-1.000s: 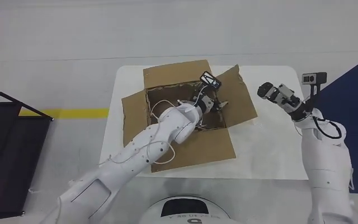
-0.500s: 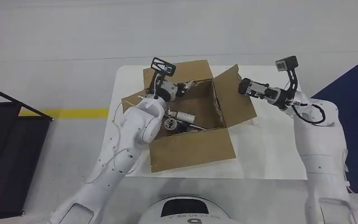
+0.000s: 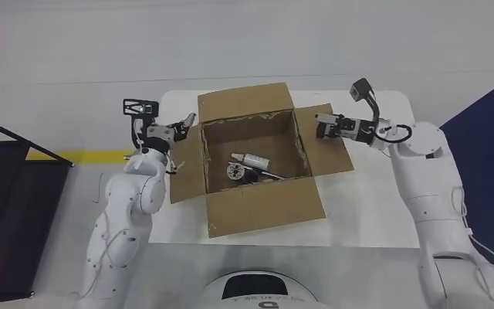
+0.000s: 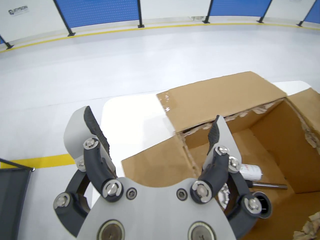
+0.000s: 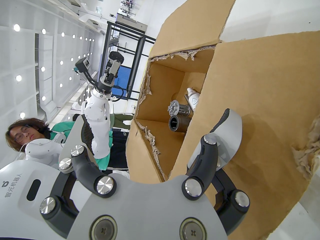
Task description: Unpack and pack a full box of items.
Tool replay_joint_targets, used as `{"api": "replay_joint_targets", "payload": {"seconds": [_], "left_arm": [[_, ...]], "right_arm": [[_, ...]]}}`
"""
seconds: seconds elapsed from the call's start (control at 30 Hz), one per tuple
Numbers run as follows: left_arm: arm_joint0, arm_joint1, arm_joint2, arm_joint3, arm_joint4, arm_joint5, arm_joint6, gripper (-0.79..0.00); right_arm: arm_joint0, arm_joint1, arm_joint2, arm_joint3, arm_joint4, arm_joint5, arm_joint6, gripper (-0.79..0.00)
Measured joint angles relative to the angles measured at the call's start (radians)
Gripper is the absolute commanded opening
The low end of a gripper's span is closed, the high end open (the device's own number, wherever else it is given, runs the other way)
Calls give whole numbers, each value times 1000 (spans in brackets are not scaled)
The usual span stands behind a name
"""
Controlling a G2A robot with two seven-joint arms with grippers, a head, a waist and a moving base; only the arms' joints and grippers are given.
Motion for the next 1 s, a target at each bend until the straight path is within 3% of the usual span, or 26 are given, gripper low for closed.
{"api": "replay_joint_targets", "payload": {"seconds": [0.13, 0.33, 0.53, 0.77, 1.0], "left_arm": [[11, 4, -35, 50, 54, 19, 12, 0], [1, 8, -34, 121, 82, -29, -32, 0], [-82, -1, 17, 221, 89, -8, -41, 0], [-175, -10, 88, 344, 117, -43, -50, 0], [-225, -20, 153, 399, 151, -48, -53, 0]], "right_arm": [[20, -3, -24, 13, 1, 5, -17, 0], [54, -7, -60, 54, -11, 22, -43, 0], [86, -11, -91, 100, -18, 36, -61, 0], [90, -6, -92, 139, -3, 39, -49, 0], [67, 3, -81, 152, 12, 39, -27, 0]]}}
